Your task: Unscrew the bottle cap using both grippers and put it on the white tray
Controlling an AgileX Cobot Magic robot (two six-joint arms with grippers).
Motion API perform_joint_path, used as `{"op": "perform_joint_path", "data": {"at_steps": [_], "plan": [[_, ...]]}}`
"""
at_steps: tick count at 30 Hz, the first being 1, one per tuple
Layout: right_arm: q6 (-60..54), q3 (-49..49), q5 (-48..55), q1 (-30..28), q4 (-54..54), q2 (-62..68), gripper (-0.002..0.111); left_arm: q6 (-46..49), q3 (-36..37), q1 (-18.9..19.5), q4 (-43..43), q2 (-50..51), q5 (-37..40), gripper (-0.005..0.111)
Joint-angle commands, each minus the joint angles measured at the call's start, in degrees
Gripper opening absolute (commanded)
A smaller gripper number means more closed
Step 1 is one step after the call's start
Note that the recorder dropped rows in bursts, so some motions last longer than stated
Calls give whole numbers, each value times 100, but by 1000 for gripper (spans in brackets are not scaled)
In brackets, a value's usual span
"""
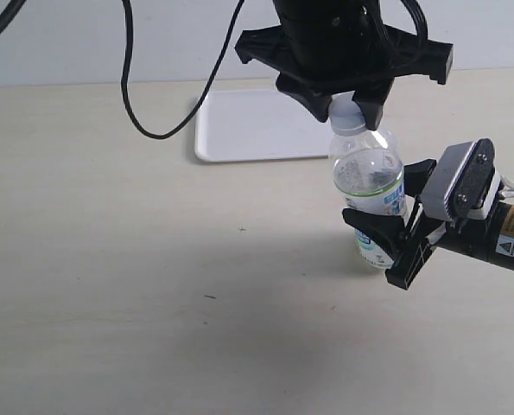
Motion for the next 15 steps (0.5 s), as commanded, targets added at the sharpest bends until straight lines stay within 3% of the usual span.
{"op": "perform_joint_path", "data": {"at_steps": [1, 15], "plan": [[-58, -10, -131, -18, -48, -9, 0, -735, -25, -12, -317, -6, -4, 0], [97, -10, -207, -18, -98, -9, 0, -3532, -25, -1, -675, -6, -4, 0]]}}
